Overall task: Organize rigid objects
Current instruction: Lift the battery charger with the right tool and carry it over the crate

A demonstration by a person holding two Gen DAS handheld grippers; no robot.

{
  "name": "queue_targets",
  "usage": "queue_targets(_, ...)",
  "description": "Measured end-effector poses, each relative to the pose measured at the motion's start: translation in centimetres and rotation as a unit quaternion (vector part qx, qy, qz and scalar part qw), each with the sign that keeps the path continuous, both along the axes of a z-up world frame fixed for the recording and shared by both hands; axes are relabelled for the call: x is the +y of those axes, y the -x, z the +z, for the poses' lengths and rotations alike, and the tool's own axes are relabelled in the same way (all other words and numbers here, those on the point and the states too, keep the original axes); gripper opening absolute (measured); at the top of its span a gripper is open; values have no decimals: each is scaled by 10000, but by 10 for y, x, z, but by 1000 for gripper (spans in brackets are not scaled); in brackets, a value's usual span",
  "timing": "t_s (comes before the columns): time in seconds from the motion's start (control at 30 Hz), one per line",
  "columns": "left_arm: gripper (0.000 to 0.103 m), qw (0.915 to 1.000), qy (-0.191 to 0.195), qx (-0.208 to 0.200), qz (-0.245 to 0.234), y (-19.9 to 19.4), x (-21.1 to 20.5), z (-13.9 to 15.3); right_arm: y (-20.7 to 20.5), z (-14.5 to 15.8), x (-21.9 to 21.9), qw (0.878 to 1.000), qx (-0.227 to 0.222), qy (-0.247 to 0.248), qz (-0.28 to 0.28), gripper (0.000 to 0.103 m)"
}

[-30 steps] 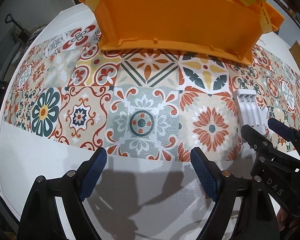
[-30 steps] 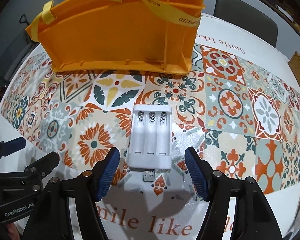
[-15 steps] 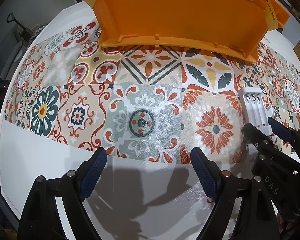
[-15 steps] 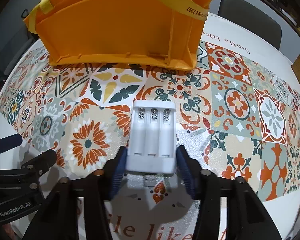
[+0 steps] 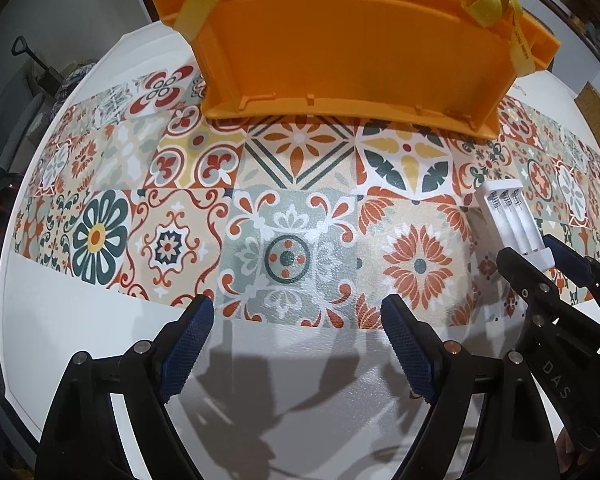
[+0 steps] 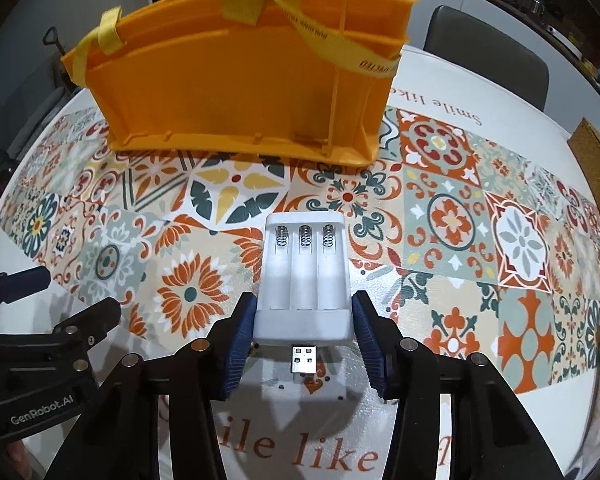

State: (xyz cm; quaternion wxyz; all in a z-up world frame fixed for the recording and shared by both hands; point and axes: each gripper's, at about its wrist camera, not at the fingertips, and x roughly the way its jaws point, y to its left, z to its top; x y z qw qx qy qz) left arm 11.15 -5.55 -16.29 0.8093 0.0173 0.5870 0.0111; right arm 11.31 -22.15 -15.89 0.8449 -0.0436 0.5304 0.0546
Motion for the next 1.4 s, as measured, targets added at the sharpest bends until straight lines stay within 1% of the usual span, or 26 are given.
queue_targets(0.17, 86, 9999, 57, -147, -66, 6, 4, 14, 7, 13, 2, 9999, -94, -47, -76, 49)
queue_targets(0.33, 86, 9995, 60, -277, -139, 10, 9, 26, 16, 32, 8, 9996, -259, -49, -139, 49)
queue_targets(0.7, 86, 9983, 213, -494, -227, 16, 27, 53, 35, 71, 21, 9976, -581, -106, -347, 49)
queue_targets(0.77, 86, 9978, 212, -570, -254, 17, 30, 59, 36, 76, 23, 9974, -604, -147, -364, 49)
queue_targets(0.83, 92, 9974, 211, -635, -273, 17, 33, 65, 38, 82, 26, 9968, -665, -171, -399, 49)
queue_targets(1.4, 93, 9910, 241, -1218, -500, 8, 54, 116, 38, 129, 47, 9919, -1136, -273, -502, 49)
